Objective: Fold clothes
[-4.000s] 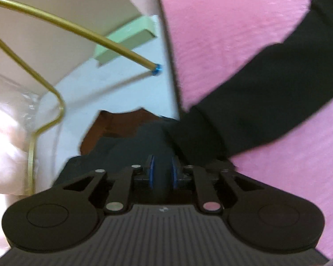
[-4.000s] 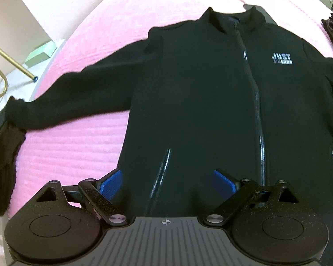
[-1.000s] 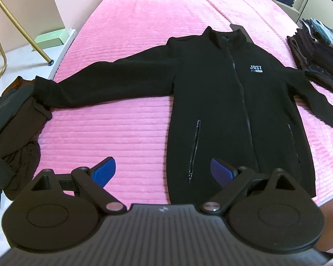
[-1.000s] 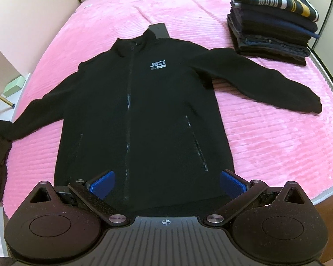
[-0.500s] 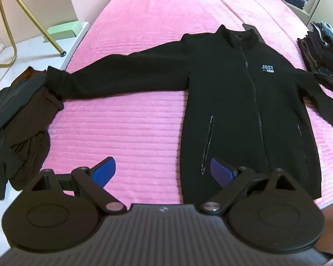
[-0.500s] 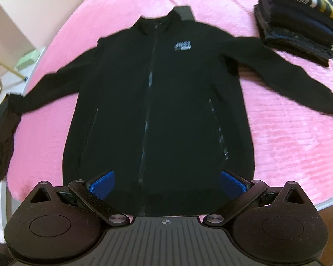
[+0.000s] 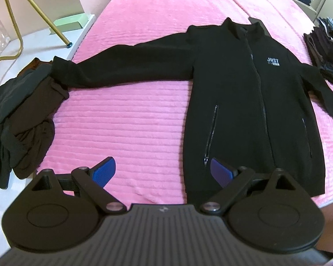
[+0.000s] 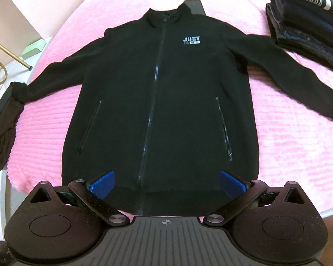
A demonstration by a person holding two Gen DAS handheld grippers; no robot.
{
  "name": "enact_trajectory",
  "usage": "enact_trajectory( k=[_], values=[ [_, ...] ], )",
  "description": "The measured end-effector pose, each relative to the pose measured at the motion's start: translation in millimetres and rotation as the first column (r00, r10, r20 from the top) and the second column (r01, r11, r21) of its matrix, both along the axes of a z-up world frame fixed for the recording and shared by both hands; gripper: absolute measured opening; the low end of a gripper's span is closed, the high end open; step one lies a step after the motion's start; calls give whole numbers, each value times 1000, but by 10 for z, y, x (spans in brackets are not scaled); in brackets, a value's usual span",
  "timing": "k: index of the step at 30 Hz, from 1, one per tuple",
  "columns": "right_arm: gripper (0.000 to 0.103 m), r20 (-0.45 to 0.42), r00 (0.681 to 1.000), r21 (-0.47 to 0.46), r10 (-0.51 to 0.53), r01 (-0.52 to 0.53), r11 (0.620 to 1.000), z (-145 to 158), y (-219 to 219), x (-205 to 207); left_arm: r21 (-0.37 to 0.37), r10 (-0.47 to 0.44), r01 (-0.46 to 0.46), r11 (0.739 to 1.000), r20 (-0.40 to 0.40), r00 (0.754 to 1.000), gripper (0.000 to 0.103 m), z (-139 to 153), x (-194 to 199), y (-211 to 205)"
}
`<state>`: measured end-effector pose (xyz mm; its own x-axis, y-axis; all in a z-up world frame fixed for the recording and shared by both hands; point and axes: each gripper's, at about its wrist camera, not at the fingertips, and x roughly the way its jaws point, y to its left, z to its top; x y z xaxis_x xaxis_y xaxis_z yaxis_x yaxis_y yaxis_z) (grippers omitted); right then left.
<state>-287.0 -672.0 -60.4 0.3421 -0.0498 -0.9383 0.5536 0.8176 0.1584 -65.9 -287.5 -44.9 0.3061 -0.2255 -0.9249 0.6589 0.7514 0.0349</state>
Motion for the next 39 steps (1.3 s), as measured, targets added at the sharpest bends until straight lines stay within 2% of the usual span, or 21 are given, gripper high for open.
enact_trajectory(
  k=[5, 7, 9, 11, 17, 21, 23, 26, 27, 28, 29, 30, 34, 37, 39],
  values=[
    [103, 65, 998, 1, -2, 2, 1000, 55, -86, 87, -11, 27, -27, 1000, 18, 999, 90, 53, -25, 17],
    [103, 104, 994, -5, 35, -35, 999, 103, -57, 183, -12, 46, -45, 999, 33, 998, 90, 73, -42, 70],
    [103, 153, 982, 8, 107, -109, 994, 154, 8, 335, -10, 71, -71, 997, 49, 996, 90, 95, -53, 151],
    [103, 185, 964, -20, 192, -191, 981, 214, 123, 508, -12, 98, -98, 995, 71, 993, 90, 122, -54, 268],
    [103, 284, 849, -146, 445, -421, 895, 475, 740, 1284, 30, 144, -148, 989, 113, 983, 90, 90, 166, 673],
    [103, 289, 761, -226, 581, -535, 814, 443, 1368, 1917, 75, 92, -107, 991, 176, 980, 90, 35, 588, 887],
    [102, 274, 729, -258, 627, -572, 779, 358, 1663, 2217, 89, 39, -59, 994, 205, 978, 90, -2, 869, 981],
    [102, 281, 688, -253, 669, -620, 743, 145, 2039, 2761, 110, -40, 15, 994, 230, 972, 90, -91, 1318, 1095],
    [100, 283, 669, -256, 687, -638, 727, 40, 2197, 2998, 120, -61, 32, 992, 241, 969, 90, -122, 1474, 1129],
    [89, 285, 651, -258, 704, -655, 710, -82, 2297, 3211, 130, -80, 48, 990, 252, 964, 90, -154, 1634, 1164],
    [83, 287, 632, -260, 720, -672, 693, -206, 2395, 3423, 138, -89, 54, 989, 263, 961, 90, -191, 1804, 1200],
    [81, 293, 611, -263, 736, -688, 676, -357, 2514, 3659, 145, -91, 53, 988, 270, 959, 90, -228, 1960, 1237],
    [81, 324, 568, -275, 757, -709, 650, -947, 2950, 4525, 137, -61, 22, 990, 287, 956, 90, -398, 2518, 1402],
    [81, 318, 515, -311, 796, -736, 601, -1369, 3294, 5050, 131, -30, -7, 991, 284, 958, 90, -554, 2807, 1511],
    [81, 293, 485, -349, 824, -748, 564, -1632, 3496, 5323, 103, 19, -47, 994, 254, 967, 90, -643, 2939, 1610]
  ],
)
